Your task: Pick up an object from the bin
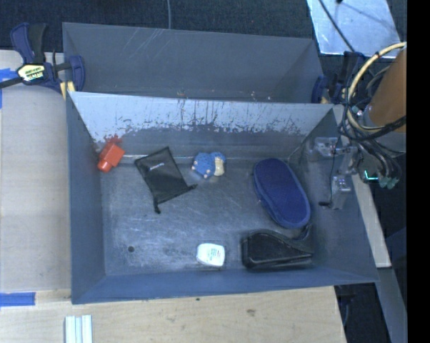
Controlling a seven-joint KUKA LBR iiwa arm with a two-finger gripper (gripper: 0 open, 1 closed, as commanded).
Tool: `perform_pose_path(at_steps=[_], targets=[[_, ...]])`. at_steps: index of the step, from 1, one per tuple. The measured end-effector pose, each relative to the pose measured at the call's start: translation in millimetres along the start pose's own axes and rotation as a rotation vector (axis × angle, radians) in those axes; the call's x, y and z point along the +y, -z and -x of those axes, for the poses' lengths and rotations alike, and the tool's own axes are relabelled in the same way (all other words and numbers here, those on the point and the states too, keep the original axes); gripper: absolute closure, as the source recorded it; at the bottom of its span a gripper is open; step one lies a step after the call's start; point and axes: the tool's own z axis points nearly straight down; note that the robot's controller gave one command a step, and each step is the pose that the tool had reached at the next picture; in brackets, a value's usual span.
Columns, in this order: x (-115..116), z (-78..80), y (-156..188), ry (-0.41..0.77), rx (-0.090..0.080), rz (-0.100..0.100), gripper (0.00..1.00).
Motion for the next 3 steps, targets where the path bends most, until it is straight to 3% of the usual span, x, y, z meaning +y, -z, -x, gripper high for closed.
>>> perform_pose_path(at_steps=[1,2,3], targets=[[58,-13.5,-91,-0.075,-0.001,0.001,0.00],[52,3.8,-104,-0.113,-0.007,0.001,0.00],[63,11.4,-111,0.068,-0.011,-0.006,0.00]])
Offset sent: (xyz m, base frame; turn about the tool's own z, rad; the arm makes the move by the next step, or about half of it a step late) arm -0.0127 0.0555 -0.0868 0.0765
